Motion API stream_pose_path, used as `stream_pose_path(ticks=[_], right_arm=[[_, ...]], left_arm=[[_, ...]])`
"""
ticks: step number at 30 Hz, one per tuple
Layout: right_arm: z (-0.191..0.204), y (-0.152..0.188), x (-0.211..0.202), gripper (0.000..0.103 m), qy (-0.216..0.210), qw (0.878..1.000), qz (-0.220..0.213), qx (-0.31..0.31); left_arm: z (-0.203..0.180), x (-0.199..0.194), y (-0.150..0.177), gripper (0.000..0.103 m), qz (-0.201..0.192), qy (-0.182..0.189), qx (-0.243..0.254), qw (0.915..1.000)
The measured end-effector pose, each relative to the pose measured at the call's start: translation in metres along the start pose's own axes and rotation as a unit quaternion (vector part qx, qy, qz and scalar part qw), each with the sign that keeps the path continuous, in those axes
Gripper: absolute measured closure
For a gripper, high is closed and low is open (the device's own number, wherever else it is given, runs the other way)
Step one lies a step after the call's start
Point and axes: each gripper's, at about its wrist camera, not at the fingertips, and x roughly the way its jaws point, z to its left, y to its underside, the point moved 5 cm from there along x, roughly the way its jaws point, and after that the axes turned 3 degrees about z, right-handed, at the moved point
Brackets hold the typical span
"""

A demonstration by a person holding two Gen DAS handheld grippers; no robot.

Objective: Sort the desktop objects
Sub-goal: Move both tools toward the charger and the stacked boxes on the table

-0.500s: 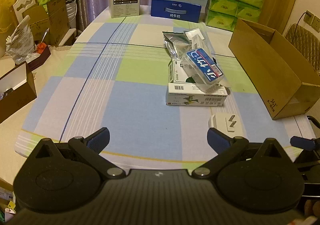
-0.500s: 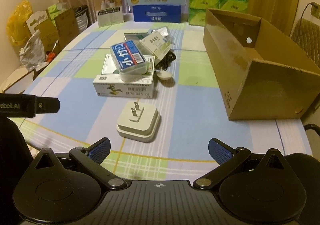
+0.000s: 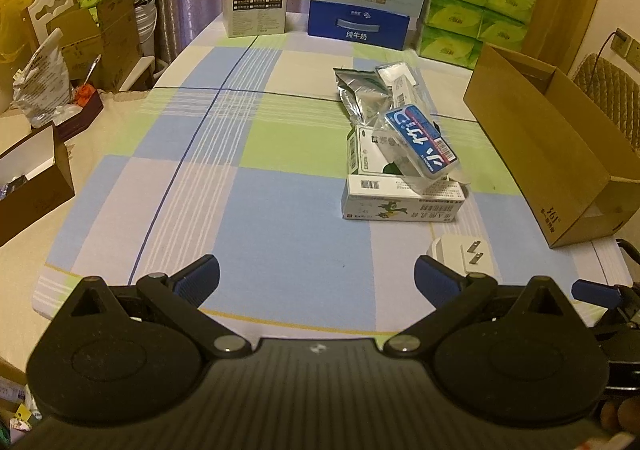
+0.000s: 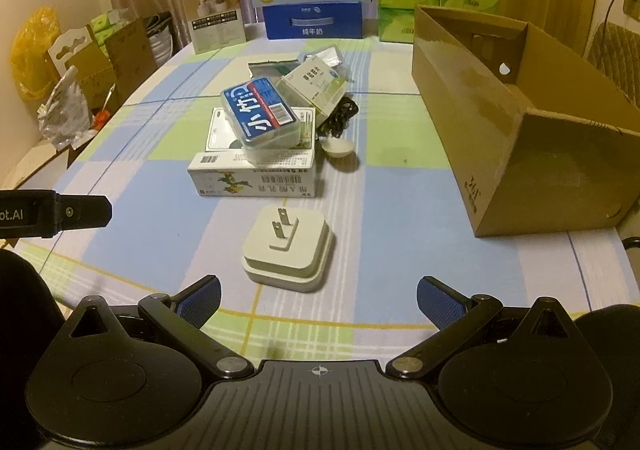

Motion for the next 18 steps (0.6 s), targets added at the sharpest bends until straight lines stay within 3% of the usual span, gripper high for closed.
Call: stream_pose_path(ticks=[18], right_arm=[[0.0060, -0.0098, 0.0083, 0.002, -0.010, 1.000, 0.008, 0.011]], left_arm=[[0.0045, 0.0040, -0.0087, 0.001, -0.012, 0.015, -0.003, 0.9998]])
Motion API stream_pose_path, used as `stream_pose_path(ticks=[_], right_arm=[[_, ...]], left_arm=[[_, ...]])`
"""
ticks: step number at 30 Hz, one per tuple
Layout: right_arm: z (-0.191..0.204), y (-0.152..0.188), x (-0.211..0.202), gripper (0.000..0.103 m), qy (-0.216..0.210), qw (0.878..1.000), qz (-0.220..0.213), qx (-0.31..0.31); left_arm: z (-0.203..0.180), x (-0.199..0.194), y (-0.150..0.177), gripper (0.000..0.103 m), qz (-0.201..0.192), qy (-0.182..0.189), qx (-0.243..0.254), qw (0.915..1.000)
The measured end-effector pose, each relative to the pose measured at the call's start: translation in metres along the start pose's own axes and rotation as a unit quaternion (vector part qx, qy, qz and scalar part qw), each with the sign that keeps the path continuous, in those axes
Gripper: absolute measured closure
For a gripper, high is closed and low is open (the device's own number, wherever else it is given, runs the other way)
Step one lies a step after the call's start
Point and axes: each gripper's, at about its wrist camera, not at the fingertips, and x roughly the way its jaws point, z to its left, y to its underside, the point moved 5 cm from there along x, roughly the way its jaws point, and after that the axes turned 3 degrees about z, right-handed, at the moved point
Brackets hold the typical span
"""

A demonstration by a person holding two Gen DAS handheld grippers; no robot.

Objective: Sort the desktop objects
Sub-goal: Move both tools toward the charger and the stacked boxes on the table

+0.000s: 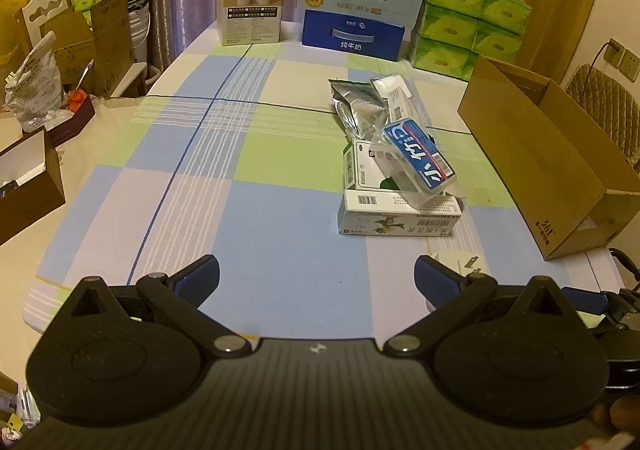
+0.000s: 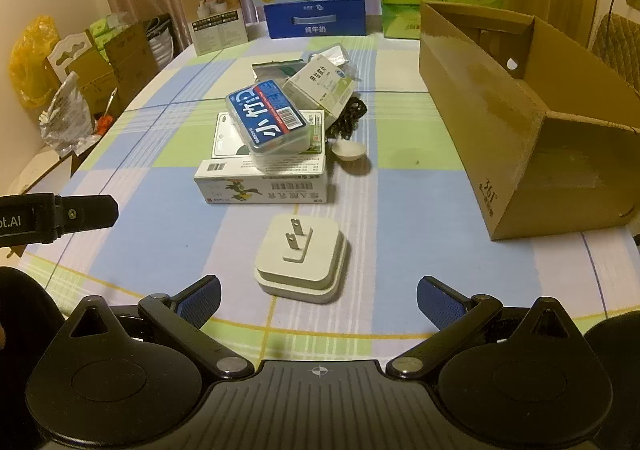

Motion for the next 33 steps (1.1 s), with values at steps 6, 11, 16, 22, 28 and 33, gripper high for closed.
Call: stream_pose_path(ticks=[6, 11, 16, 22, 28, 33], right_arm=[[0.002, 0.000, 0.004, 0.002, -0.002, 1.000, 0.004, 0.000], [0.001, 0.002, 0.008, 0.002, -0.002, 1.000, 0.010, 0.002], [0.001, 0.003, 0.012, 0.002, -0.003, 1.000, 0.011, -0.001], [-0.001, 0.001, 0.018, 0.002, -0.003, 1.000, -0.002, -0.005], [0.004, -0.003, 0.032, 0.002, 0.004, 1.000, -0.001, -0.003], [0.010, -0.004, 0.047, 0.002, -0.001, 1.000, 0.006, 0.002]], left_arm=[[0.001, 0.001, -0.002, 0.001, -0.003, 0.001, 0.002, 1.0000], [0.002, 0.004, -0.004, 0.001, -0.003, 0.006, 0.000, 1.0000], [0.001, 0.008, -0.008, 0.001, -0.003, 0.009, 0.006, 0.9999], [-0.001, 0.015, -0.013, 0.001, -0.004, 0.005, 0.019, 0.9998], [-0.001, 0.022, -0.018, 0.001, 0.000, 0.003, 0.027, 0.9996], [0.000, 0.034, -0.022, 0.001, 0.024, -0.002, 0.031, 0.9992]])
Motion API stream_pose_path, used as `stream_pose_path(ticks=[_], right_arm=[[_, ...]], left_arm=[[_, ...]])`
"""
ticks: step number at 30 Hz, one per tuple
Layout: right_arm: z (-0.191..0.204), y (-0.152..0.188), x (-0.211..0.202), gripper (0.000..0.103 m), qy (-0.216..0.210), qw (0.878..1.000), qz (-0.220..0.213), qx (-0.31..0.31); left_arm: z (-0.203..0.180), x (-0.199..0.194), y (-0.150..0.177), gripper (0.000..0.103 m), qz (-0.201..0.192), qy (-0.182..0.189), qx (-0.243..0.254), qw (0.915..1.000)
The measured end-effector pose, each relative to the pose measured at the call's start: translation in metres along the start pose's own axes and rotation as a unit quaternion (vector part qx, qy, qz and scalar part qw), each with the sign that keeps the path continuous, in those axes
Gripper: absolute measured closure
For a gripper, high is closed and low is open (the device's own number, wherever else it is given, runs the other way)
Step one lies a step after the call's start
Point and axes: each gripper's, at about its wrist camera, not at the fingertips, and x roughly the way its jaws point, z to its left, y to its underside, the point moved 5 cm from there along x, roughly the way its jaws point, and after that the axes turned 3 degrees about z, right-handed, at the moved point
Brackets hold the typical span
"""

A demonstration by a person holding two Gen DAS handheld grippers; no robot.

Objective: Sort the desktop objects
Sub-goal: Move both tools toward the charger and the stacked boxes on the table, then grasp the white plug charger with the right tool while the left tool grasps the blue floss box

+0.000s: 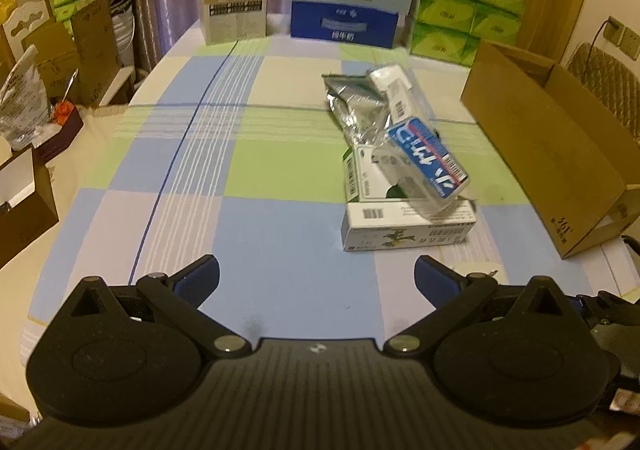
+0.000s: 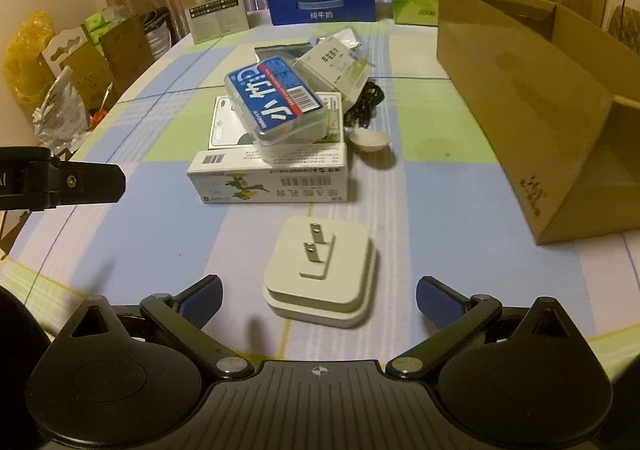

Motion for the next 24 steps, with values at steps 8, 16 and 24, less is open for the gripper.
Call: stream_pose_path(ticks=[8, 16, 24], right_arm=[[-0.001, 0.001, 0.019, 0.004, 0.008, 1.000, -0.002, 0.008], [-0.002, 0.000, 0.027, 0.020, 0.022, 1.000, -0.008, -0.016], [-0.007, 0.003, 0.028, 0.022, 0.039, 0.998, -0.026, -0.031]], left_arm=[[0.004, 0.009, -0.005, 0.001, 0.015, -0.001, -0.015, 0.9998], [-0.002, 0.015, -0.012, 0.001, 0.014, 0.008, -0.015, 0.9998], [-0.008, 0.019, -0.010, 0.001, 0.019, 0.013, -0.010, 0.9997]])
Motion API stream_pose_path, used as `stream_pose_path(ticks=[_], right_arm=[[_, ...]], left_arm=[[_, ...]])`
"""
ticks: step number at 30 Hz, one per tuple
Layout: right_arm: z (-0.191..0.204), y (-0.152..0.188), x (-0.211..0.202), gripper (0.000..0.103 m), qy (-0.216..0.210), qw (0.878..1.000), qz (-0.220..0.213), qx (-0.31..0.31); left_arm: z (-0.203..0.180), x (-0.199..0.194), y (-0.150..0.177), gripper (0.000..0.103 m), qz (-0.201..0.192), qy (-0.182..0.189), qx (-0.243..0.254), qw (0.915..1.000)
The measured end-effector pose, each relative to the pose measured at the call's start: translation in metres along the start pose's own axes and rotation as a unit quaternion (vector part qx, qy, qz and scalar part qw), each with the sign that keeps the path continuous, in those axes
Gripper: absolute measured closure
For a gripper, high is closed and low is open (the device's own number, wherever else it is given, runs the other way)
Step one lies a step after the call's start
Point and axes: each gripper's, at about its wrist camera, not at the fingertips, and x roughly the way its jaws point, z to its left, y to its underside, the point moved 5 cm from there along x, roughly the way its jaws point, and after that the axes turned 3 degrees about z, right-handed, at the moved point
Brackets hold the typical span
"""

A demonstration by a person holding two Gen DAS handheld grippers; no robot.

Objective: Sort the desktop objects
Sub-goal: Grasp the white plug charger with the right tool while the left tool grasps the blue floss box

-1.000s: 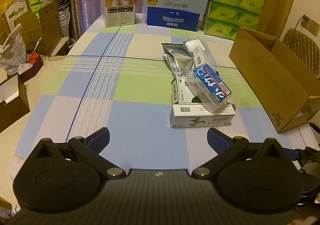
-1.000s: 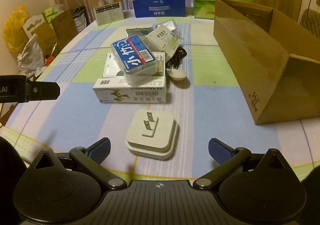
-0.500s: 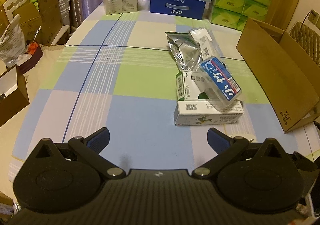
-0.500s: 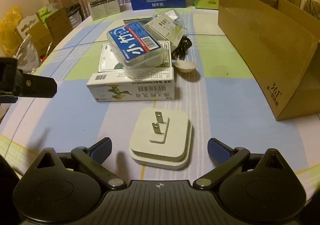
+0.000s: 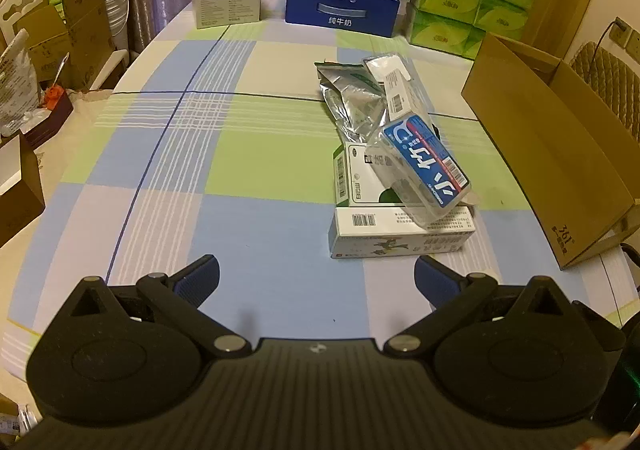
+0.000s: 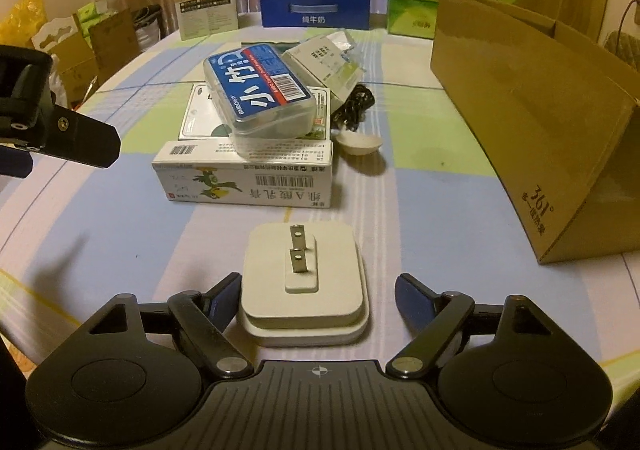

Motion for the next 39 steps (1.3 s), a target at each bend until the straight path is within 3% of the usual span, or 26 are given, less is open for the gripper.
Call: stream_pose_path(ticks=[5, 8, 9, 12, 26, 32, 35, 39], right_arm=[[-0.003, -0.002, -0.003, 0.025, -0.023, 1.000, 0.003, 0.002], [-0.003, -0.002, -0.004, 0.040, -0.028, 1.000, 0.000, -0.011], [-0.003, -0.003, -0.005, 0.041, -0.033, 0.999, -0.002, -0.017], [-0.007, -0.003, -0.008, 0.041, -0.049, 0.999, -0.003, -0.017], [-0.051, -0.025, -0.013, 0.041, -0.020, 0.999, -0.030, -0.002], [-0.060, -0.032, -0.008, 0.041, -0.023, 0.999, -0.039, 0.002], [-0.062, -0.038, -0.005, 0.041, -0.025, 0.999, -0.044, 0.005], [-0.065, -0.041, 0.000, 0.041, -0.025, 0.999, -0.044, 0.004]], left_arm=[[-0.002, 0.001, 0.000, 0.001, 0.001, 0.000, 0.000, 1.0000], [-0.005, 0.001, -0.001, 0.001, 0.000, 0.002, 0.002, 1.0000], [-0.006, 0.001, -0.002, 0.001, 0.000, 0.003, 0.002, 1.0000], [-0.010, 0.003, -0.004, 0.001, -0.001, 0.009, 0.002, 1.0000], [-0.056, 0.022, -0.031, 0.002, -0.034, 0.049, 0.006, 0.9982], [-0.072, 0.034, -0.048, 0.012, -0.058, 0.049, -0.004, 0.9971], [-0.078, 0.041, -0.053, 0.012, -0.061, 0.049, -0.009, 0.9969], [-0.083, 0.056, -0.058, 0.021, -0.055, 0.033, -0.010, 0.9979]])
